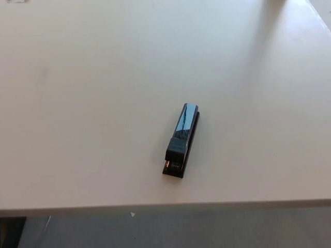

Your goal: The robot uses its right hand to press on the stapler that is in the middle of the desk

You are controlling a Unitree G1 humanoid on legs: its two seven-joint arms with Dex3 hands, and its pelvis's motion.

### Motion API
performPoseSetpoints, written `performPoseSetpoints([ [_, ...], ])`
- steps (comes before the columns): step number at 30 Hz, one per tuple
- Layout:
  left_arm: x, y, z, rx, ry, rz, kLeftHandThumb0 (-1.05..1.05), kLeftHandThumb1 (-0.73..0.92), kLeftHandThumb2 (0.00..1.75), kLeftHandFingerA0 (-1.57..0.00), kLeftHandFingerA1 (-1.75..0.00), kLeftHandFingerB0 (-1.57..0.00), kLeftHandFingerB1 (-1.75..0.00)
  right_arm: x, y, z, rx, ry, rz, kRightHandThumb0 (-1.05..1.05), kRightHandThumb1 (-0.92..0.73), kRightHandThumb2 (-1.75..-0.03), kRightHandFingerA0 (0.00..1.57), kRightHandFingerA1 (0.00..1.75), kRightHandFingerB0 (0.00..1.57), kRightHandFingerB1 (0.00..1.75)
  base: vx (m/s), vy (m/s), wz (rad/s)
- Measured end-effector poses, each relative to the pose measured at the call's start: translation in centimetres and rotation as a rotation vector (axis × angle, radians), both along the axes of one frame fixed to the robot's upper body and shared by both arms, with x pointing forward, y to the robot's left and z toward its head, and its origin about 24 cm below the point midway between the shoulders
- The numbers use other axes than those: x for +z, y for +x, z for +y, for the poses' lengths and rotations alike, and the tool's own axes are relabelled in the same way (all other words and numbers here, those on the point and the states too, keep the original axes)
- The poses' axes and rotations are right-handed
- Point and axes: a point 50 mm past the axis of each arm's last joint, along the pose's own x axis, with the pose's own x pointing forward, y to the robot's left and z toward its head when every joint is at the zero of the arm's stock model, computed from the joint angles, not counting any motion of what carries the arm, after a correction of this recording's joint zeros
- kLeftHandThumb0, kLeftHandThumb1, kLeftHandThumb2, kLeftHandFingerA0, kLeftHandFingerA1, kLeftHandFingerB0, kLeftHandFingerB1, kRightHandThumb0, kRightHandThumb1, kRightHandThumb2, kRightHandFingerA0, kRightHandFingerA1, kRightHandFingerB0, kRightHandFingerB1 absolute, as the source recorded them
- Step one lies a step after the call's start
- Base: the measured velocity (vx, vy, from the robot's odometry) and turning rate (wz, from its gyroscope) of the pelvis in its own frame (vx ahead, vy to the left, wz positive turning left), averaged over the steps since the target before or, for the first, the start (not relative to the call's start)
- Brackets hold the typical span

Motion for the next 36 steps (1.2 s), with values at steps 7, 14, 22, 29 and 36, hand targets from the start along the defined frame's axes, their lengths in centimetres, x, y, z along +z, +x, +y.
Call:
performPoseSetpoints([
  [7,0.2,0.4,0.2,-0.004,0.008,-0.008,-0.36,0.62,1.17,-0.04,-0.5,-0.03,-0.5,5.4,1.8,-2.2,0.016,-0.214,-0.177,-0.58,-0.81,-0.65,0.16,0.29,0.2,0.29,0.0,0.0,0.0],
  [14,0.4,0.7,0.3,-0.011,0.011,-0.02,-0.36,0.62,1.17,-0.05,-0.51,-0.04,-0.5,10.8,2.8,-3.0,0.019,-0.393,-0.344,-0.59,-0.78,-0.64,0.22,0.29,0.24,0.28,0.0,0.0,0.0],
  [22,0.5,1.0,0.4,-0.004,0.006,-0.03,-0.36,0.61,1.17,-0.04,-0.5,-0.03,-0.49,15.0,3.5,-1.5,0.095,-0.546,-0.465,-0.6,-0.77,-0.64,0.32,0.31,0.26,0.3,0.0,0.0,0.0],
  [29,0.5,1.0,0.4,-0.006,0.005,-0.032,-0.35,0.64,1.18,-0.05,-0.5,-0.03,-0.5,17.1,4.3,1.2,0.205,-0.62,-0.549,-0.59,-0.81,-0.64,0.28,0.29,0.22,0.27,0.0,0.0,0.0],
  [36,0.5,1.0,0.3,-0.007,0.004,-0.032,-0.35,0.64,1.18,-0.04,-0.5,-0.03,-0.5,18.8,5.5,4.9,0.352,-0.665,-0.641,-0.61,-0.82,-0.65,0.26,0.29,0.22,0.27,0.0,0.0,0.0],
])
